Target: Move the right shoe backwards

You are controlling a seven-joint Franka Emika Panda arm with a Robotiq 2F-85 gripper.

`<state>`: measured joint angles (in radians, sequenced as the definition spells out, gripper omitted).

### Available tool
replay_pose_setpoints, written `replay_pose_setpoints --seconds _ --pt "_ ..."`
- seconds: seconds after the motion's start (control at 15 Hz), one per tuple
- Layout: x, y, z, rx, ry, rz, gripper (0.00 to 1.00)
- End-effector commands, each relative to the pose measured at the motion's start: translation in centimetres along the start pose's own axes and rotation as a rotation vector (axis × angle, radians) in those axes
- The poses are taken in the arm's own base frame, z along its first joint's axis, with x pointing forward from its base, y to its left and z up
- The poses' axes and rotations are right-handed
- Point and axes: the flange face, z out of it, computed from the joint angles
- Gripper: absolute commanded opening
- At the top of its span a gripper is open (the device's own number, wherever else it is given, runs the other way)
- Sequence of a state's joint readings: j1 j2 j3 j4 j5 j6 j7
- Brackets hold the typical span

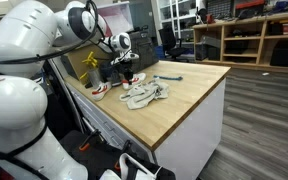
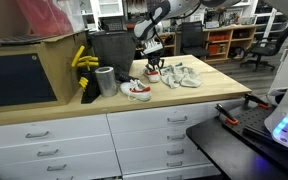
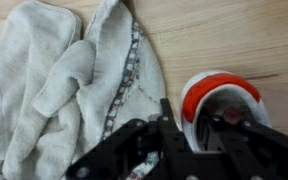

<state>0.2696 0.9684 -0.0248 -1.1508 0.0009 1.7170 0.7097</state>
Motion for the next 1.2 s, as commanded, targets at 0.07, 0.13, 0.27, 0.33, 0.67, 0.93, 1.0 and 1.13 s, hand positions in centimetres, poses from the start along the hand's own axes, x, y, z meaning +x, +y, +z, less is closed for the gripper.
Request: replay_pose_setpoints --seconds 0.07,0.13,0.27,0.33,0.67,0.93,1.0,1.13 --pt "-1.4 0.3 -2.2 0.01 0.034 -0.03 0.0" --pt "-1.8 0.3 -2.7 0.013 0.045 -0.037 0.0" --pt "-3.1 0.3 -4.0 0.013 0.07 -0.056 0.02" --pt "-4.1 0.2 -4.6 0.013 0.084 -0.078 0.02" --pt "-10.7 -0.1 -5.7 -0.015 0.102 -0.217 0.02" --pt "-16.6 0.8 -5.1 -0.06 0.059 -0.325 0.02" --pt "-18.0 1.2 -4.5 -0.072 0.043 -0.356 0.02" --pt "-20.7 2.3 -3.4 -0.099 0.015 -0.407 0.02"
